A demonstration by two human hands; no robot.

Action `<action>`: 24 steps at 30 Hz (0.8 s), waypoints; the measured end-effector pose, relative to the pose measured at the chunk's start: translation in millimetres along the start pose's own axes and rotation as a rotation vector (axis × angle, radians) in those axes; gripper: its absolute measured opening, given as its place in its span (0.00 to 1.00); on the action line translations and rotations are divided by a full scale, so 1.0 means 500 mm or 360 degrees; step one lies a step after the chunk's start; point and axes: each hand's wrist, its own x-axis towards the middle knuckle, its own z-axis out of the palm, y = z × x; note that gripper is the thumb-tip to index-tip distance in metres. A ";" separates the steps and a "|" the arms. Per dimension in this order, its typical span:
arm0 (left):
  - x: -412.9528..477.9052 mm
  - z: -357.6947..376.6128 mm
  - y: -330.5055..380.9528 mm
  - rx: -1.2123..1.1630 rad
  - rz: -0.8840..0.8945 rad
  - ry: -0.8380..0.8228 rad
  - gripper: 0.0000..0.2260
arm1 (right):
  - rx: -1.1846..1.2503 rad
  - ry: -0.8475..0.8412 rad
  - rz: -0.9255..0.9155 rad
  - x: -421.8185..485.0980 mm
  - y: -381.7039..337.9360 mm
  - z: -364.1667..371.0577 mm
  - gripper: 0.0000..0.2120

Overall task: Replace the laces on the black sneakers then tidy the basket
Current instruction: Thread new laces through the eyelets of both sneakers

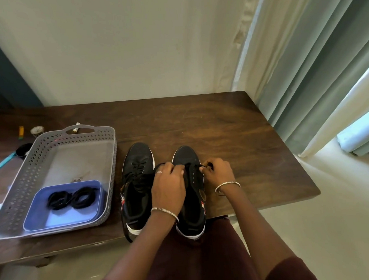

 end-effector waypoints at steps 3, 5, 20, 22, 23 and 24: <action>0.063 -0.012 -0.012 0.0241 0.0038 -0.0247 0.09 | -0.0156 0.0059 -0.0045 0.000 -0.006 -0.002 0.06; 0.099 -0.008 -0.017 0.0486 0.0021 -0.0531 0.10 | -0.0314 0.0080 -0.0064 -0.002 -0.010 0.002 0.08; 0.137 0.020 -0.080 -0.0776 -0.1141 -0.0816 0.12 | 0.0798 0.0160 0.0008 -0.006 0.028 0.031 0.18; 0.140 0.015 -0.071 -0.0883 -0.1219 -0.0822 0.12 | 0.0857 0.0138 0.0023 -0.010 0.033 0.034 0.16; 0.142 0.010 -0.066 -0.0928 -0.1259 -0.0840 0.11 | 0.0820 0.0146 0.0025 -0.011 0.034 0.035 0.16; 0.143 0.005 -0.065 -0.0969 -0.1296 -0.0869 0.11 | 0.0766 0.0162 0.0031 -0.013 0.032 0.036 0.15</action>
